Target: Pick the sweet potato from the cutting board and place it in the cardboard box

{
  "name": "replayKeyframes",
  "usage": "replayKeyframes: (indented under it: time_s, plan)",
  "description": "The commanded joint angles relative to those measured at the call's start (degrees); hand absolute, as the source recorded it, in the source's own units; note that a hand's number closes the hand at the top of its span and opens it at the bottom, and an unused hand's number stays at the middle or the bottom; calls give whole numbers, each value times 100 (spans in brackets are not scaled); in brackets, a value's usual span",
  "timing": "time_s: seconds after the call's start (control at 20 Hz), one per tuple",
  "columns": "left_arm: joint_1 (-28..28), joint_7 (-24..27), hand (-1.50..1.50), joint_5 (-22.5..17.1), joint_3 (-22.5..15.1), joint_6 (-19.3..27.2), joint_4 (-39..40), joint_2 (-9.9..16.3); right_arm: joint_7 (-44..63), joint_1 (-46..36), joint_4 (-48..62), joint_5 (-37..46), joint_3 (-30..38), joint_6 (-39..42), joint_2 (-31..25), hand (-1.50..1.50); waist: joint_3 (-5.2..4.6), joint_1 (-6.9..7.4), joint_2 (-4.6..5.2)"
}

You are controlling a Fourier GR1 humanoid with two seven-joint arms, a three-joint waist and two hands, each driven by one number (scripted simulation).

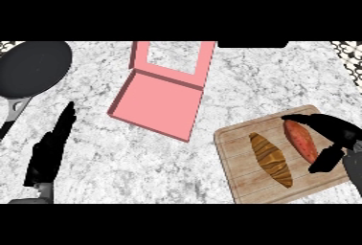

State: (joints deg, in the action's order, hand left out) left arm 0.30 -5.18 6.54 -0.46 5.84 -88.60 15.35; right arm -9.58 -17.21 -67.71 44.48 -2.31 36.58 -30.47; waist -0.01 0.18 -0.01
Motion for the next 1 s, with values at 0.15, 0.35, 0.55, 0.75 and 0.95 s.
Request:
replayKeyframes:
  time_s: [0.15, 0.35, 0.55, 0.75, 0.95]
  plan:
    - [100, -58, 0, 56, 158, -136, -92, -89, -507, 36, 240, 466, 23, -859, 139, 150, 3, 8, 2]
    - [-15, 140, 0, 173, 155, -36, 188, -190, -434, 176, -192, 636, 96, -1457, 234, 150, 1, -17, -1]
    - [-146, -53, 0, 293, -132, -42, -28, -325, -714, -1147, 1006, 1214, -264, -2137, 521, 150, 13, 189, 54]
    - [-201, 10, 0, 117, -50, -306, -72, -161, -1178, -2124, 1927, 1567, -390, -2644, 544, 150, 19, 432, 120]
    - [-156, 227, 0, 287, -65, -39, 239, -388, -1152, -3139, 2781, 1720, -310, -2911, 927, 150, 6, 253, 75]
